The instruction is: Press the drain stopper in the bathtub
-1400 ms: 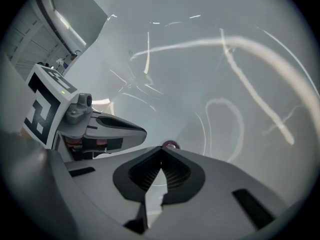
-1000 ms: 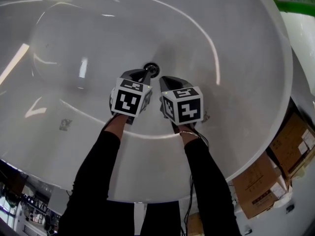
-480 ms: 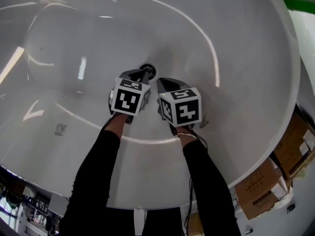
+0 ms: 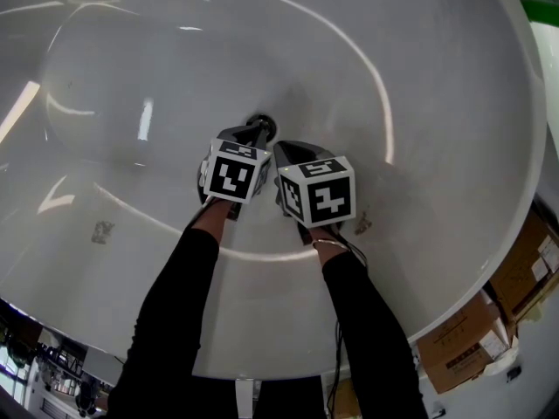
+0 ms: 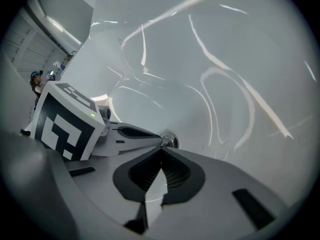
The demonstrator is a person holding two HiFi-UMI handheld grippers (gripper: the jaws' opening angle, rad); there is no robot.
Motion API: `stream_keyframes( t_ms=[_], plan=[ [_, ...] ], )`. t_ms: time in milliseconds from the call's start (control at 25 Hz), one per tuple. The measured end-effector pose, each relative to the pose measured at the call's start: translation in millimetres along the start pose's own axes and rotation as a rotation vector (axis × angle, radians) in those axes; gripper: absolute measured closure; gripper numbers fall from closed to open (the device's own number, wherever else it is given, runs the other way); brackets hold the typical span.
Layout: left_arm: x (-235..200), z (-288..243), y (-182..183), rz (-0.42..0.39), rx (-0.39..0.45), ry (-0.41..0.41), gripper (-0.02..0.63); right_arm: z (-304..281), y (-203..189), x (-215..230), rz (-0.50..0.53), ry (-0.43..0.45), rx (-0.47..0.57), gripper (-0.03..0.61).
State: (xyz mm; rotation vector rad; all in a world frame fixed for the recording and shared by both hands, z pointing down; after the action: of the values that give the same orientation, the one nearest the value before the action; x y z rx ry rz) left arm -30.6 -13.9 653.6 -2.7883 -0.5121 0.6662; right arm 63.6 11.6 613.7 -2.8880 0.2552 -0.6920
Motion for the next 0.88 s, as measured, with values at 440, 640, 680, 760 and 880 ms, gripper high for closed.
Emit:
stream_keyframes(
  t_ms=[440,640,680,760,880],
  plan=[
    [-6.5,-14.8,1.9,0.003,-0.021,-0.016,0.606,-5.5,-0.2,5.1,-0.035,-0.002,-0.007,0.577],
    [-7.9,-21.9,-2.7,0.003,-0.063,-0.016,0.606,-4.9,-1.3,5.8,-0.044,-0.003,-0.007,0.578],
    [-8.5,-23.0,-4.8,0.009,-0.073,-0.015,0.606,-4.5,-1.2,6.0,-0.046,-0.002,-0.004,0.578],
    [-10.2,-24.4,-9.1,0.019,-0.084,-0.014,0.606,-4.1,-0.9,6.0,-0.048,-0.001,-0.002,0.578],
    [-11.3,-24.9,-12.0,0.026,-0.078,-0.011,0.606,-4.6,-0.8,6.1,-0.052,0.003,0.0,0.578]
  ],
)
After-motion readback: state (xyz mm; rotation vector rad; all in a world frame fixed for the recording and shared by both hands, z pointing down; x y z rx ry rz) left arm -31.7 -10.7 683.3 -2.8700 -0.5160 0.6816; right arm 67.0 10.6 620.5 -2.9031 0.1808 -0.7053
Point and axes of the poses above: the fingertips, and each gripper's own axes: z backward along the fingers, x to its right, y out of its top, the point moved 7 cm from there along z, backward along the fingers, and after that the axes turned 3 degrees about -y, right-handed, at the moved point
